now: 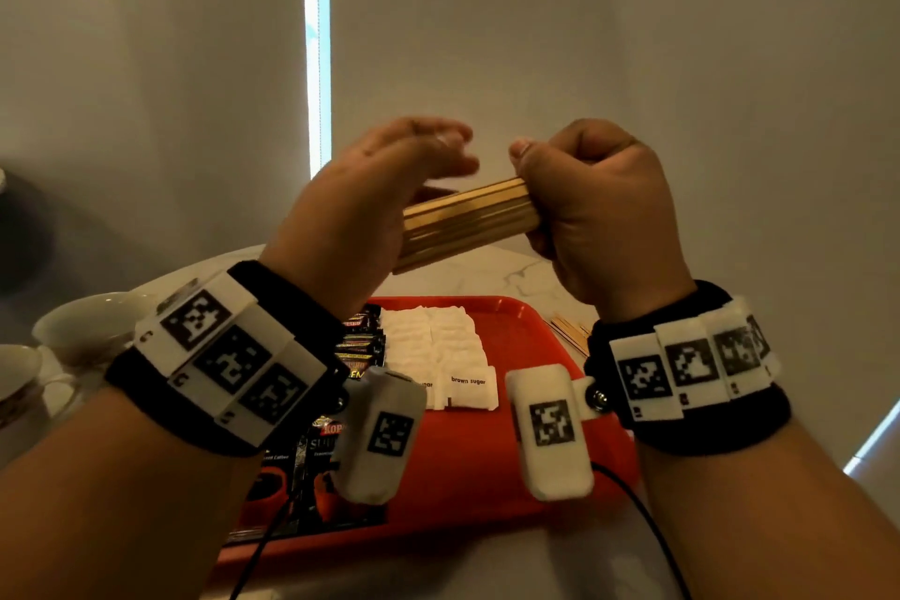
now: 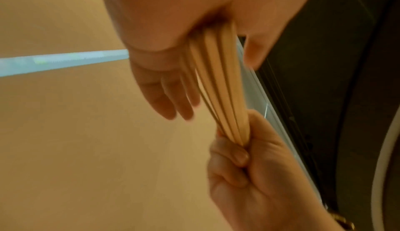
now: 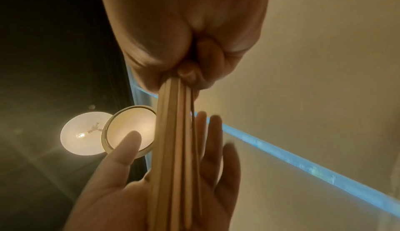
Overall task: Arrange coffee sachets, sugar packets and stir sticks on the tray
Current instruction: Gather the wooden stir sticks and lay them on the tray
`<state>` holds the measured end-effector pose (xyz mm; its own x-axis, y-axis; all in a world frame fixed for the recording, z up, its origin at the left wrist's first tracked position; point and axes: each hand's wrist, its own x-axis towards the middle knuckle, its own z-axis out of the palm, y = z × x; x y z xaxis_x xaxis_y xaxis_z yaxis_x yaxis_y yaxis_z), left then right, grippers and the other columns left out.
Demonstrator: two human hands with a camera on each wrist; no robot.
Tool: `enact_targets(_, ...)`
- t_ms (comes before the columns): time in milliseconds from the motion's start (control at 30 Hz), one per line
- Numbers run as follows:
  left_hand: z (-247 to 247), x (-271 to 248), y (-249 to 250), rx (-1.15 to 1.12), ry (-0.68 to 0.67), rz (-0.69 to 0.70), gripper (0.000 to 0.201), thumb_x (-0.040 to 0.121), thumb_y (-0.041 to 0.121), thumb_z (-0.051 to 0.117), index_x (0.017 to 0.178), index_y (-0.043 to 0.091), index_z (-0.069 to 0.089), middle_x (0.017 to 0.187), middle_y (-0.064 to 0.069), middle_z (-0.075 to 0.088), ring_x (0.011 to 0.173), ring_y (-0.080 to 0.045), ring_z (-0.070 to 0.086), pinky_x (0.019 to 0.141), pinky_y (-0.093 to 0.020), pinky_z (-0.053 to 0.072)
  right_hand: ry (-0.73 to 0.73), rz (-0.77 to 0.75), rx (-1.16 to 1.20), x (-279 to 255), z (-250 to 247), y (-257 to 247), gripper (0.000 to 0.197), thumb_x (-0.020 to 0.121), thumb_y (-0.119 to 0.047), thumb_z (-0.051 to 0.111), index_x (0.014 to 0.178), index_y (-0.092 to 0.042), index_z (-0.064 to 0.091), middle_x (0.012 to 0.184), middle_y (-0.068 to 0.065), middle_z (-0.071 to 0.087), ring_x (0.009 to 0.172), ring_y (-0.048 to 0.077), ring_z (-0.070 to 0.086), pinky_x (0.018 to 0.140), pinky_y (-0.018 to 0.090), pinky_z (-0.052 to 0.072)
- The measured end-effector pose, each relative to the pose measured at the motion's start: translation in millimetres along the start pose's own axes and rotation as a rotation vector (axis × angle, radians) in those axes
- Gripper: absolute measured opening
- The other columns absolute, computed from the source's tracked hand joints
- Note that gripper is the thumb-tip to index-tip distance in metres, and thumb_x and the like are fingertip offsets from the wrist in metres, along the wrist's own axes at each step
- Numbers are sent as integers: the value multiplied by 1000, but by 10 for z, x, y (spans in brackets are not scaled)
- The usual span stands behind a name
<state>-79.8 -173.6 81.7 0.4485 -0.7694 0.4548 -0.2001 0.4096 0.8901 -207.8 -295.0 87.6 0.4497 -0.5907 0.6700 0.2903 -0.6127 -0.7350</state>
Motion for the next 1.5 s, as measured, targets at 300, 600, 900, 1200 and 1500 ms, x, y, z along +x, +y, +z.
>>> enact_targets(300, 112, -75, -42, 590, -377, -117, 50, 72, 59, 57, 106, 23, 60, 76, -2, 66, 55, -10, 56, 51, -25, 46, -68, -85, -246, 49, -123, 29, 29, 90, -21, 72, 64, -23, 58, 53, -4, 59, 52, 24, 65, 46, 28, 52)
enact_targets(600, 44, -23, -91, 293, -312, -148, 44, 76, 52, 57, 101, 16, 63, 62, 6, 55, 50, -10, 48, 45, -23, 40, -130, 134, 201, 73, -106, 65, 67, 84, -59, 67, 118, -2, 57, 70, -3, 58, 57, 15, 52, 51, 27, 44)
enact_targets(900, 98, -63, -154, -468, -414, -348, 38, 89, 52, 50, 78, 22, 70, 64, 3, 48, 41, -4, 37, 38, -15, 30, -304, 233, 601, -138, 244, 66, 48, 94, -42, 56, 130, -11, 50, 113, 13, 69, 120, 32, 64, 102, 49, 52)
enact_targets(1200, 137, -57, -235, -284, -298, -458, 61, 79, 60, 52, 109, 8, 62, 85, -10, 63, 56, -14, 58, 45, -19, 46, -147, 373, 387, -154, 342, 75, 24, 105, -29, 47, 115, -8, 52, 92, 6, 74, 102, 32, 70, 94, 59, 54)
enact_targets(1500, -237, 64, -411, -330, 123, -559, 69, 93, 71, 42, 134, 15, 46, 123, -12, 59, 105, -27, 61, 74, -39, 49, -41, 793, 30, 289, 33, 670, 19, 102, -18, 54, 116, -6, 51, 82, 6, 58, 64, 16, 57, 59, 31, 52)
